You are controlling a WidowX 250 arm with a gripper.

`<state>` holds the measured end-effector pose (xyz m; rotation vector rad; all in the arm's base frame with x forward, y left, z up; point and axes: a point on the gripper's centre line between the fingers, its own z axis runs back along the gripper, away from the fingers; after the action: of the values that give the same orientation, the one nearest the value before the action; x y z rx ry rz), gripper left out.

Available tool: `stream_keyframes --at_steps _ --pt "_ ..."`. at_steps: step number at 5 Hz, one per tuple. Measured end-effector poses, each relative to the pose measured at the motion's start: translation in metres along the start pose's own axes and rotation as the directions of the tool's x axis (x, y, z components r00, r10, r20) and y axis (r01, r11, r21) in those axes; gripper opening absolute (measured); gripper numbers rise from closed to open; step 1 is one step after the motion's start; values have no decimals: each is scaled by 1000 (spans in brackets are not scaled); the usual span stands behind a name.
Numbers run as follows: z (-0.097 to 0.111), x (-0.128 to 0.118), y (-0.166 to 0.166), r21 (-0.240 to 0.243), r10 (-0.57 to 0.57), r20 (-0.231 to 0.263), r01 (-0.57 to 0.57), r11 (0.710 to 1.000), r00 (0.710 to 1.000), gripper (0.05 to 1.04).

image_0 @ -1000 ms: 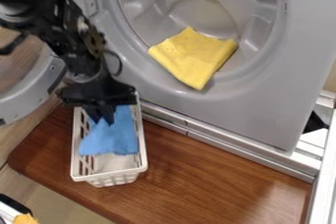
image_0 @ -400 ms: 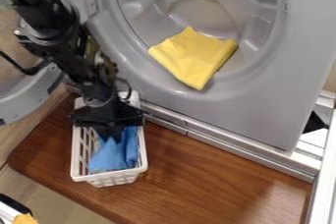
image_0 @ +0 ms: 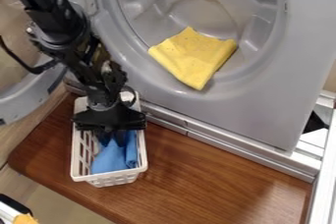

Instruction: Takes the blue cloth and puts it inside the basket.

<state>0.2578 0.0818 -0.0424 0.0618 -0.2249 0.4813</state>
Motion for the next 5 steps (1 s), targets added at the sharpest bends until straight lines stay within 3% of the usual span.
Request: stream_keyframes --at_steps 1,2,4,5 --pt "1 -1 -2 31 -27 -15 28 999 1000 769" --pt "9 3 -2 26 -24 -1 24 999 1000 998" --pt "55 15 -3 20 -39 7 39 999 999 1000" --pt "78 21 -3 0 -20 46 20 1000 999 1000"
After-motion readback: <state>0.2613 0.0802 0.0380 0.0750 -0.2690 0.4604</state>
